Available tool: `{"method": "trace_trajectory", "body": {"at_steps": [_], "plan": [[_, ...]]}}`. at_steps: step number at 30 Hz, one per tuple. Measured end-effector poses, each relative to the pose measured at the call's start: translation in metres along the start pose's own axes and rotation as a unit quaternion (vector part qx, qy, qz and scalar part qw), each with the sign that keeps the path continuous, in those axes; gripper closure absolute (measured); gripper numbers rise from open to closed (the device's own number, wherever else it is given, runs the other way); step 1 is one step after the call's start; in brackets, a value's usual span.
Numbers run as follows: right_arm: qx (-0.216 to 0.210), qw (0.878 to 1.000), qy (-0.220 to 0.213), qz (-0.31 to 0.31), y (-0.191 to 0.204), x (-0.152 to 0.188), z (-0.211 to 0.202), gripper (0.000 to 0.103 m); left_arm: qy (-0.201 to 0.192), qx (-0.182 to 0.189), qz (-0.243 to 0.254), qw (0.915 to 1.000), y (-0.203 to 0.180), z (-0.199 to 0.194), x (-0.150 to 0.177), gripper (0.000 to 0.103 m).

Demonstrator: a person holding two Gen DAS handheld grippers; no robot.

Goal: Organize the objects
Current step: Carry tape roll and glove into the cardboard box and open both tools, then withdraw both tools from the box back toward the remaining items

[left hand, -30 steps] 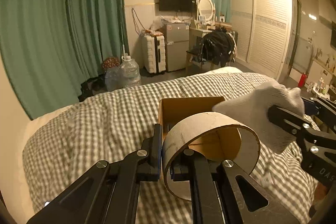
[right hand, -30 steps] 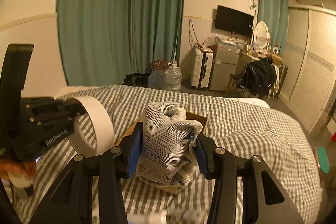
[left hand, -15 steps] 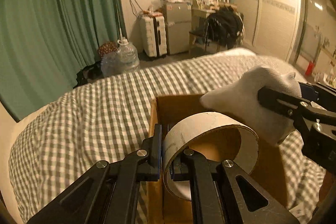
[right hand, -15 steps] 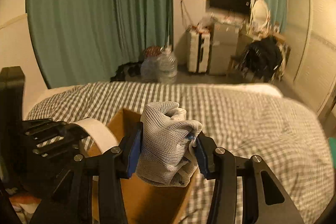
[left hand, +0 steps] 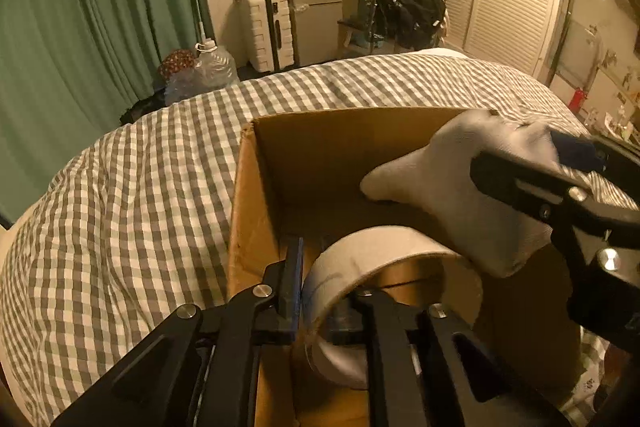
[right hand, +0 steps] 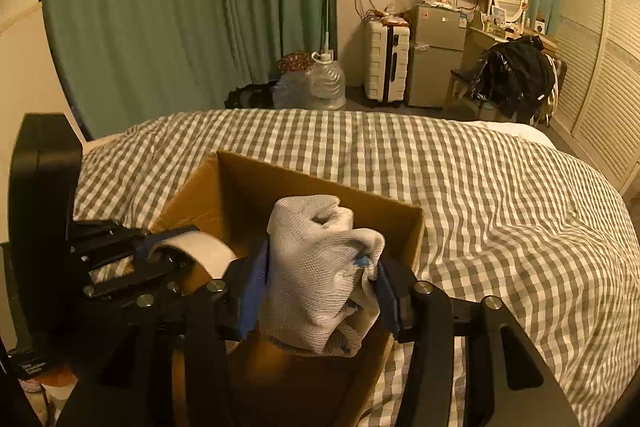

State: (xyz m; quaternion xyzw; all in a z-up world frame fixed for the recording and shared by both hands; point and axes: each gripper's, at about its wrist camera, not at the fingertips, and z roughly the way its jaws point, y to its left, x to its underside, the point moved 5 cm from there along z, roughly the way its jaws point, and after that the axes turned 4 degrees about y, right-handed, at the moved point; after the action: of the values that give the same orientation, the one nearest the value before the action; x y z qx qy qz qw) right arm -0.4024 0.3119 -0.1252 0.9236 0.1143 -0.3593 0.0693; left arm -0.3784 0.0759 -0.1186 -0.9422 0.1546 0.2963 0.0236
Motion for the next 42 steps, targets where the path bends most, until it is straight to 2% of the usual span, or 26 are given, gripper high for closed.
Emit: {"method": "trace_trajectory", "body": {"at_steps": [1,2,3,4,6,9,13,20,25,27,29,36,42], "plan": [[0.000,1.000,-0.005,0.003,0.001,0.000,-0.002,0.043,0.002,0.002,0.003,1.0000,-0.002,-0.002,0.001,0.075],[0.003,1.000,-0.013,0.006,-0.001,-0.001,-0.006,0.040,0.004,0.000,0.004,1.0000,-0.003,-0.004,0.002,0.053],[0.007,1.000,-0.021,0.007,-0.001,-0.003,-0.011,0.038,0.002,-0.001,0.004,1.0000,-0.004,-0.007,0.003,0.038],[0.011,0.999,-0.029,0.010,-0.002,-0.006,-0.016,0.037,-0.005,-0.003,0.002,1.0000,-0.005,-0.013,0.005,0.033],[0.010,0.999,-0.039,0.019,-0.003,-0.009,-0.028,0.035,-0.009,-0.004,0.001,0.9999,-0.008,-0.024,0.007,0.028],[0.011,0.998,-0.050,0.038,-0.005,-0.020,-0.049,0.026,-0.014,-0.011,-0.004,0.9998,-0.008,-0.046,0.007,0.018],[0.016,0.997,-0.067,0.032,-0.001,-0.027,-0.095,0.020,-0.024,0.001,-0.008,0.9997,-0.008,-0.086,0.001,0.017],[0.040,0.993,-0.106,0.017,0.017,-0.029,-0.191,0.019,-0.087,-0.009,-0.009,0.9961,-0.014,-0.188,-0.007,0.012],[0.049,0.990,-0.131,0.006,0.037,-0.026,-0.262,0.019,-0.130,-0.026,-0.008,0.9911,-0.012,-0.266,0.012,0.012],[0.047,0.989,-0.139,0.004,0.046,-0.022,-0.289,0.018,-0.143,-0.028,-0.011,0.9892,-0.010,-0.293,0.021,0.007],[0.046,0.988,-0.148,0.002,0.056,-0.018,-0.316,0.015,-0.152,-0.029,-0.013,0.9879,-0.005,-0.312,0.032,0.006],[0.050,0.987,-0.149,-0.031,0.089,0.015,-0.374,0.013,-0.150,-0.033,-0.014,0.9880,0.001,-0.345,0.082,0.005],[0.045,0.990,-0.115,-0.066,0.110,0.071,-0.364,0.013,-0.124,-0.044,-0.016,0.9911,-0.003,-0.321,0.151,0.005]]}}
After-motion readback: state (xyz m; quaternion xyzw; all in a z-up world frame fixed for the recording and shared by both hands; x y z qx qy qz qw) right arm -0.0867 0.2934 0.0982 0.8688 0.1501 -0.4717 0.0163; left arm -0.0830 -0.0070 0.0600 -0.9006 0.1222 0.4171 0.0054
